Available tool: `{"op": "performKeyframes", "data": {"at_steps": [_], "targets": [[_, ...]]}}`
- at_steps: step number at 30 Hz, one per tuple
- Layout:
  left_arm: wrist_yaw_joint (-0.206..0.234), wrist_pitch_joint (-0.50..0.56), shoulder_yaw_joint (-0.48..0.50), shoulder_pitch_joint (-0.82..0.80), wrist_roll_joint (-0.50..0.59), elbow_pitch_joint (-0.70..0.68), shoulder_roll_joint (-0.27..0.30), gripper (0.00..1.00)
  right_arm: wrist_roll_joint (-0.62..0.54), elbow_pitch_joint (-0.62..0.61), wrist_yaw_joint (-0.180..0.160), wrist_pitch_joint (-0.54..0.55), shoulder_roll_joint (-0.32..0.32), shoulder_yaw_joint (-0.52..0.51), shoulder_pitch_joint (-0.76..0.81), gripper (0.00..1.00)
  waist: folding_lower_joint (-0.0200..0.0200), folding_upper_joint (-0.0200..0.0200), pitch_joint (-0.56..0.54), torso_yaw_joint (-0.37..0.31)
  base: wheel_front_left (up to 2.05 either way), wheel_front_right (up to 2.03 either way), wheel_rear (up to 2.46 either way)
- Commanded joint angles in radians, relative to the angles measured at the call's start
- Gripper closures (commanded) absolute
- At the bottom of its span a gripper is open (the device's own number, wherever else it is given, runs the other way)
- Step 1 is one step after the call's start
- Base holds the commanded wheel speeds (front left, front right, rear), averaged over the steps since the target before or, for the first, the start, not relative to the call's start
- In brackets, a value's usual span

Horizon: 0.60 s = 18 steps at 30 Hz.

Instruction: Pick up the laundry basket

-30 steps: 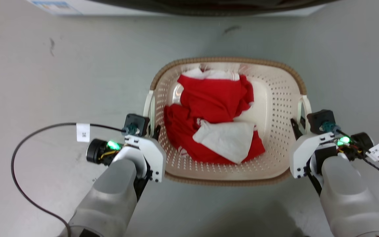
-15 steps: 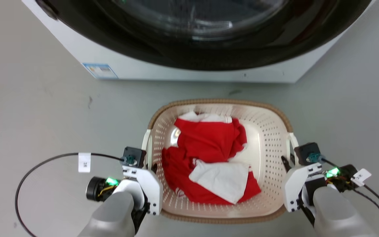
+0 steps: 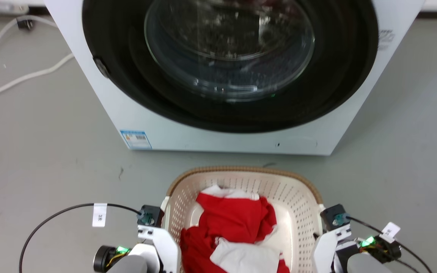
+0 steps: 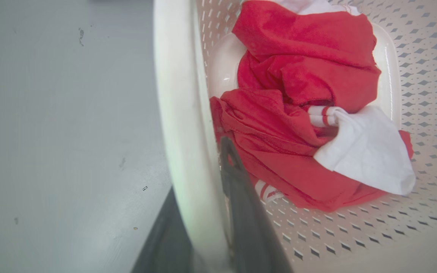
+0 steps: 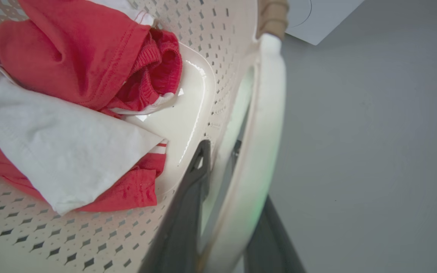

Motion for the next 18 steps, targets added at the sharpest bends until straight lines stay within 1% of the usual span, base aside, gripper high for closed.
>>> {"op": "performKeyframes", "data": {"at_steps": [1,4,7,13,18], "targets": [[0.000,-0.003,-0.002,0.001,-0.002,-0.004,0.015,1.00,0.002,-0.003,0.000,0.010,-0.012,0.018,0.020,1.00,0.0002,-0.0001,-0.044,-0.003,0.00,0.00,0.00],[0.000,0.030,-0.019,0.015,-0.017,-0.012,0.018,1.00,0.083,-0.030,0.001,0.066,-0.011,0.098,0.048,1.00,0.0002,-0.0001,-0.087,-0.005,0.00,0.00,0.00],[0.000,0.062,-0.037,0.032,-0.035,-0.022,0.026,1.00,0.147,-0.046,0.002,0.111,-0.008,0.158,0.066,1.00,0.0002,-0.0001,-0.128,-0.006,0.00,0.00,0.00],[0.000,0.122,-0.069,0.039,-0.071,-0.044,0.044,1.00,0.233,-0.057,0.002,0.170,-0.007,0.231,0.061,1.00,0.0002,-0.0001,-0.161,-0.009,0.00,0.00,0.00],[0.000,0.152,-0.088,0.040,-0.100,-0.050,0.052,1.00,0.277,-0.048,0.002,0.186,-0.007,0.275,0.036,1.00,0.0002,-0.0001,-0.176,-0.012,0.00,0.00,0.00]]}}
